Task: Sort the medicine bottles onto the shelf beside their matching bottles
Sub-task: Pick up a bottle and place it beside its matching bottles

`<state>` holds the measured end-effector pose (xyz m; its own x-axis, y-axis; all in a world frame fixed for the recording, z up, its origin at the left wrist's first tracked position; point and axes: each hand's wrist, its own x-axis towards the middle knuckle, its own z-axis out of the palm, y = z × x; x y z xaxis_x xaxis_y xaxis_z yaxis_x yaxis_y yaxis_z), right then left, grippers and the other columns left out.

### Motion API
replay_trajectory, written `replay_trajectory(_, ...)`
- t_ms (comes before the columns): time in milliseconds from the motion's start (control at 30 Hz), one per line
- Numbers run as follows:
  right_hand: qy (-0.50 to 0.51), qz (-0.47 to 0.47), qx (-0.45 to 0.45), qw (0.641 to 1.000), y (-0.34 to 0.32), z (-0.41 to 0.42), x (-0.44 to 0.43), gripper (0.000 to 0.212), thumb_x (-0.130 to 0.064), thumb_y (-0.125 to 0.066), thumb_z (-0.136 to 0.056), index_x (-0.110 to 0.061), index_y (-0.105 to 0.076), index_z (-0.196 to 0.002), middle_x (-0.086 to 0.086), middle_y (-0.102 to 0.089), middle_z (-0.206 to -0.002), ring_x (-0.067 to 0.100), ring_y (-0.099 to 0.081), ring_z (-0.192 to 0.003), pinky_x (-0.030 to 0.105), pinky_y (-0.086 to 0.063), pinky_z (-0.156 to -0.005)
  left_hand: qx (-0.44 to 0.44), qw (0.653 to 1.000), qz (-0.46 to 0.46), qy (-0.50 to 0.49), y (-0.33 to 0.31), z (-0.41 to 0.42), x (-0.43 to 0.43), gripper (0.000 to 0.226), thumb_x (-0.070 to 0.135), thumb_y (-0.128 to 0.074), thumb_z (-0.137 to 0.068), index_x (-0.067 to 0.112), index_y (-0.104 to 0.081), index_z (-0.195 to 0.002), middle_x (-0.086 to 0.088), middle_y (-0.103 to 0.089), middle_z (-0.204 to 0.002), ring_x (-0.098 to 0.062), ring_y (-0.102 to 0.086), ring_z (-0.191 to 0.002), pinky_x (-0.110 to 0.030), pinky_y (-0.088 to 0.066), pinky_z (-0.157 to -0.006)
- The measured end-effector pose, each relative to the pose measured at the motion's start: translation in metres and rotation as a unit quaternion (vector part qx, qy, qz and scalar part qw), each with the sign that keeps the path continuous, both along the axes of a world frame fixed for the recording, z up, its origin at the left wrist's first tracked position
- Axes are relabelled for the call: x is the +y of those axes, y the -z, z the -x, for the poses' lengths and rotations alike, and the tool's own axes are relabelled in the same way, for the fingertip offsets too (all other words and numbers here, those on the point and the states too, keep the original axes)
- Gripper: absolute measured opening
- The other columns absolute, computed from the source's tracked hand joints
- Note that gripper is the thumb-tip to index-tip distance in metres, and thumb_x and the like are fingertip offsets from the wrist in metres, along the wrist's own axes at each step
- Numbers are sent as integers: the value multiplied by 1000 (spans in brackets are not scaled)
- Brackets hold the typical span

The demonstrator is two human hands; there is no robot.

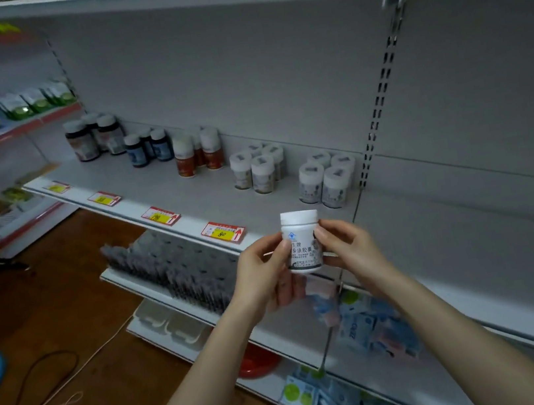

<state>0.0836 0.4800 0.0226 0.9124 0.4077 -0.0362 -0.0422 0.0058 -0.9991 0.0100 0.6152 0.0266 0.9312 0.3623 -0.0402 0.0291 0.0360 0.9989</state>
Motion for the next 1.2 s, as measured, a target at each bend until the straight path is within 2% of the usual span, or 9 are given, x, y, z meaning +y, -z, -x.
replay_trajectory(133,-1,18,-13,1000,0,-31,8,21,-19,-56,-89,-22,-57,-109,-4,-63,-102,11,-61,-95,22,-54,-78,0,999,-36,23,1,-34,14,22,17,-55,-89,18,-64,-109,-6,-69,-104,-20,-65,-99,-38,-52,-90)
replay_trajectory(267,-2,74,-45,996,-2,-51,12,16,-23,-55,-90,-31,-57,-104,-11,-63,-95,7,-61,-90,24,-51,-79,3,998,-55,42,6,-62,27,30,13,-56,-88,11,-60,-117,-9,-66,-113,-20,-63,-105,-37,-50,-94)
replay_trajectory(467,34,96,-29,994,-3,-70,28,18,-29,-54,-90,-31,-57,-107,-9,-63,-99,6,-61,-94,20,-49,-81,3,995,-50,91,14,-100,49,34,11,-56,-88,9,-54,-122,0,-61,-107,-2,-59,-89,-2,-48,-68)
replay_trajectory(600,75,113,1,991,3,-71,42,13,-34,-50,-92,-36,-55,-104,-3,-61,-112,16,-59,-104,31,-47,-92,-11,986,-77,148,19,-121,68,30,4,-56,-86,9,-58,-116,0,-62,-103,7,-56,-82,-1,-47,-65)
replay_trajectory(767,157,80,53,983,13,-62,58,19,-35,-42,-95,-29,-51,-110,-1,-60,-110,17,-59,-102,31,-44,-91,-15,973,-112,203,26,-136,84,29,1,-59,-83,7,-61,-111,1,-60,-102,-11,-58,-90,0,-46,-65)
replay_trajectory(933,208,45,89,973,24,-59,69,23,-28,-41,-96,-18,-53,-112,4,-60,-111,12,-59,-96,25,-47,-84,-19,960,-147,237,37,-142,88,26,1,-60,-82,6,-61,-108,-1,-61,-100,-14,-59,-92,-1,-46,-66)
replay_trajectory(1000,220,40,97,970,27,-61,71,21,-27,-44,-95,-18,-56,-110,6,-61,-112,19,-60,-98,29,-47,-86,-15,959,-153,238,42,-147,89,27,2,-60,-83,5,-60,-110,-1,-61,-100,-14,-59,-92,0,-45,-65)
replay_trajectory(1100,233,48,95,967,31,-68,72,17,-28,-48,-93,-23,-61,-104,7,-64,-108,33,-57,-111,41,-47,-94,-2,963,-144,227,47,-154,88,28,4,-59,-84,7,-59,-111,-1,-61,-100,-16,-60,-93,0,-45,-65)
replay_trajectory(1200,225,56,97,968,32,-77,74,14,-30,-47,-93,-31,-61,-96,3,-65,-107,29,-58,-111,44,-44,-100,23,964,-150,216,52,-163,87,29,8,-59,-85,13,-58,-113,2,-61,-100,-13,-58,-91,0,-45,-65)
